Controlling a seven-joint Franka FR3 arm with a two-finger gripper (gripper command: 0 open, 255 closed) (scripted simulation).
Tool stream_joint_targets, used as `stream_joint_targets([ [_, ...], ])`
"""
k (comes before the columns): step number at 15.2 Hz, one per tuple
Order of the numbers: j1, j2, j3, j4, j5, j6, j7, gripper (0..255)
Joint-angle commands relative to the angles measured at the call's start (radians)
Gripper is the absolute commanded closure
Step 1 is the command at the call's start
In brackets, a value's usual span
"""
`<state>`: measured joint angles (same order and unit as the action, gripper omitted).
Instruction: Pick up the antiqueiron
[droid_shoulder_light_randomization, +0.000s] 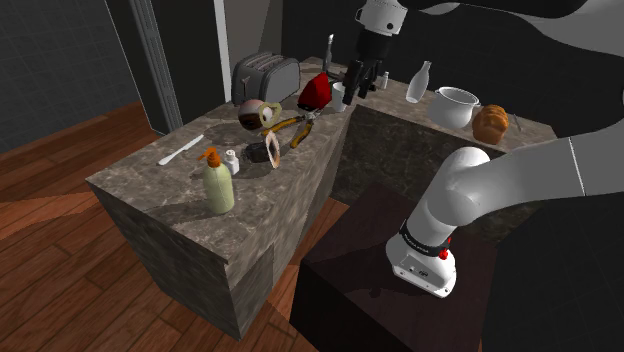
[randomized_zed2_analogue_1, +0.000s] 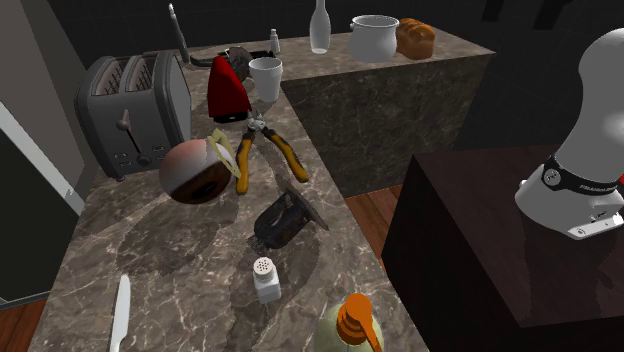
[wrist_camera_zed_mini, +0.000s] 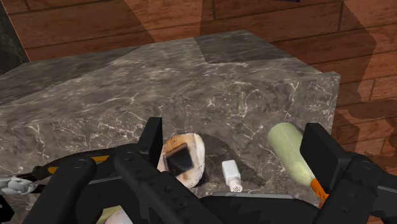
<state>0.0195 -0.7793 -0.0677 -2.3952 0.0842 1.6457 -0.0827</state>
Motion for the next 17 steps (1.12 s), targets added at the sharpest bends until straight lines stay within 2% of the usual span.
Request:
stream_joint_targets([
  [1,0.000,0.000,0.000,0.000,0.000,0.000,0.000,0],
  [9,0.033,0.298,-0.010,0.056,-0.024,0.202,-0.096,0],
  [17,0.058,0.618,-0.010,0.195,-0.040,0.346,-0.178,0],
])
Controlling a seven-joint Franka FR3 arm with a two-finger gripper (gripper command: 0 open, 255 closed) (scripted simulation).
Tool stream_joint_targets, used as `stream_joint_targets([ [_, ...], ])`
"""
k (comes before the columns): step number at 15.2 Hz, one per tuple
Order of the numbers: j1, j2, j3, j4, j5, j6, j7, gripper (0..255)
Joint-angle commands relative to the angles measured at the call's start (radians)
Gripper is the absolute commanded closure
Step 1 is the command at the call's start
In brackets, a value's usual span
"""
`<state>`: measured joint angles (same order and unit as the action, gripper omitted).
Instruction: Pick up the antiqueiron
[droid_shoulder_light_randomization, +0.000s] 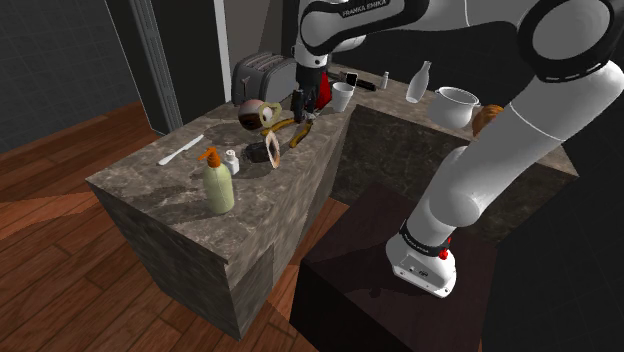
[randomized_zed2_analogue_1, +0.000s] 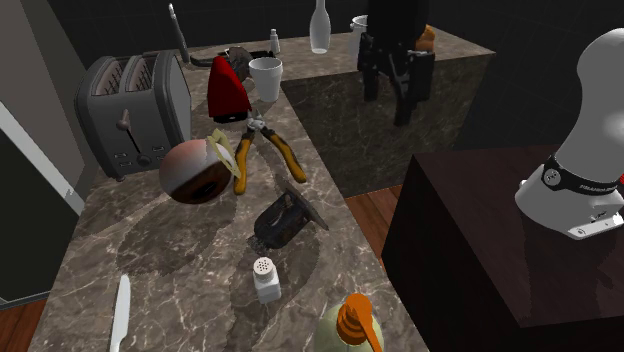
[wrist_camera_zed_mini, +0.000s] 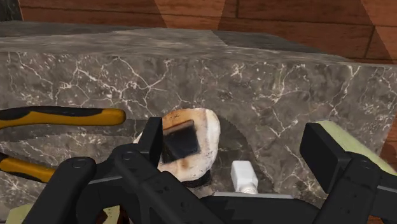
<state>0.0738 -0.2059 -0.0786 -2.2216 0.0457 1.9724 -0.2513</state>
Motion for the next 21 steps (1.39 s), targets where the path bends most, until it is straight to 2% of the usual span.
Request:
stream_joint_targets([
  [1,0.006,0.085,0.002,0.044,-0.003,0.032,-0.019,0],
  [11,0.023,0.489,0.020,0.336,-0.033,0.102,-0.093,0],
  [20,0.039,0.873,0.037,0.726,-0.077,0.061,-0.141,0],
  [21,0.040,0.881,0.037,0.735,-0.078,0.059,-0.142,0],
])
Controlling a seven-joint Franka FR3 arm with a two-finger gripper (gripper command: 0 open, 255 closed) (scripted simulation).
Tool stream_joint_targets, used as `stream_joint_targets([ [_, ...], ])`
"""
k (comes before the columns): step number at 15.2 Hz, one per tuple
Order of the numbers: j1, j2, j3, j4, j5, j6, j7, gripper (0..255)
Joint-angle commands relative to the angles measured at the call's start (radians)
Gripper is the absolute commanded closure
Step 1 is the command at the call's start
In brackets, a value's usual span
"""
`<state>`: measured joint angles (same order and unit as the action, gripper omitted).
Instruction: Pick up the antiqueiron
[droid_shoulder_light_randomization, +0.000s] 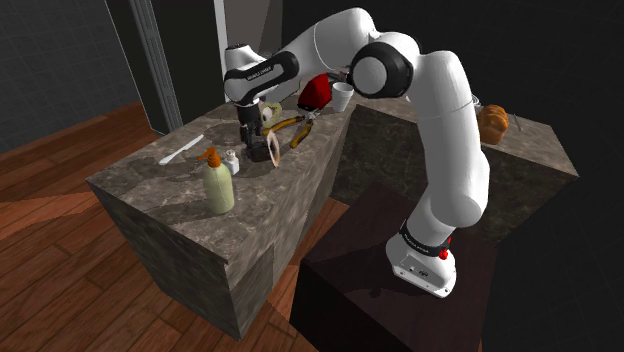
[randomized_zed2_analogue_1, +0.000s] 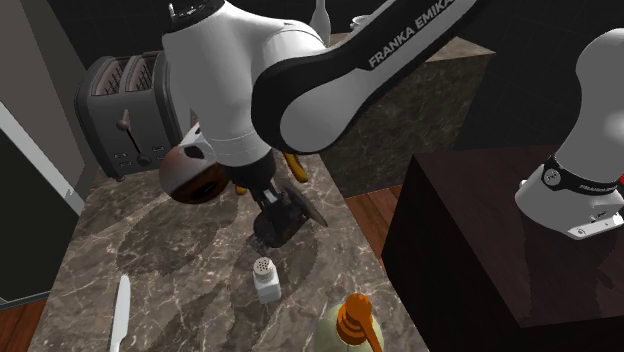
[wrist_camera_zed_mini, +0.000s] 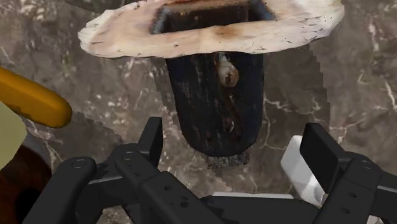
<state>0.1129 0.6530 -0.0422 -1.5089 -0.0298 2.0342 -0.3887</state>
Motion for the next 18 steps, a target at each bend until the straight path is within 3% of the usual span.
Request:
stream_joint_targets([
  [1,0.000,0.030,0.001,0.020,-0.003,0.006,-0.004,0],
  [9,0.000,0.080,0.001,0.012,-0.002,0.065,-0.002,0],
  [10,0.000,0.081,0.002,0.014,-0.002,0.064,-0.002,255],
  [18,0.000,0.080,0.001,0.014,-0.002,0.063,-0.002,255],
])
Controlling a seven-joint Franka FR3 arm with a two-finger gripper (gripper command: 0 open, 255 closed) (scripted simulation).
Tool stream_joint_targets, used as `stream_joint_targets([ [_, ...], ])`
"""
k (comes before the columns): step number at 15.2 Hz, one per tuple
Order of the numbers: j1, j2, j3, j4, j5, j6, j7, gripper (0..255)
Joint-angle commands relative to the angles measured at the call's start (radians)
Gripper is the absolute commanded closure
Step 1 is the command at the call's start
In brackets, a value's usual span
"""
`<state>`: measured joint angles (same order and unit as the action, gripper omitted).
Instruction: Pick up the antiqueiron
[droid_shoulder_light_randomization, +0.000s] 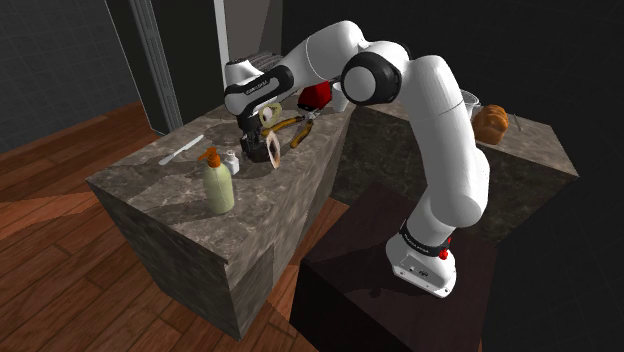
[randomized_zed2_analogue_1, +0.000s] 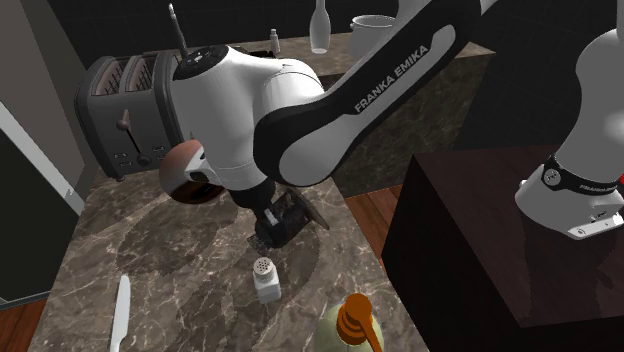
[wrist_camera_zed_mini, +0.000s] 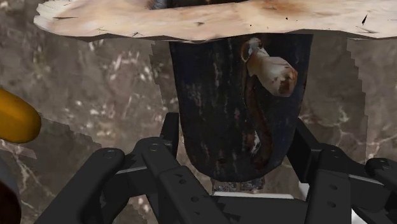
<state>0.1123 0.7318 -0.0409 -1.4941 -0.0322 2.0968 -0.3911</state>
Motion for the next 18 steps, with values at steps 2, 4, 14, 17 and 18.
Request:
stream_joint_targets([
  [2,0.000,-0.007,0.000,-0.002,0.000,-0.006,0.000,255],
  [4,0.001,-0.023,0.000,-0.001,0.000,-0.024,-0.001,255],
  [14,0.002,-0.092,-0.001,0.025,-0.001,-0.119,-0.004,255],
  [17,0.002,-0.105,-0.001,0.033,-0.001,-0.140,-0.005,255],
  [18,0.002,-0.105,-0.001,0.034,-0.001,-0.140,-0.005,255],
])
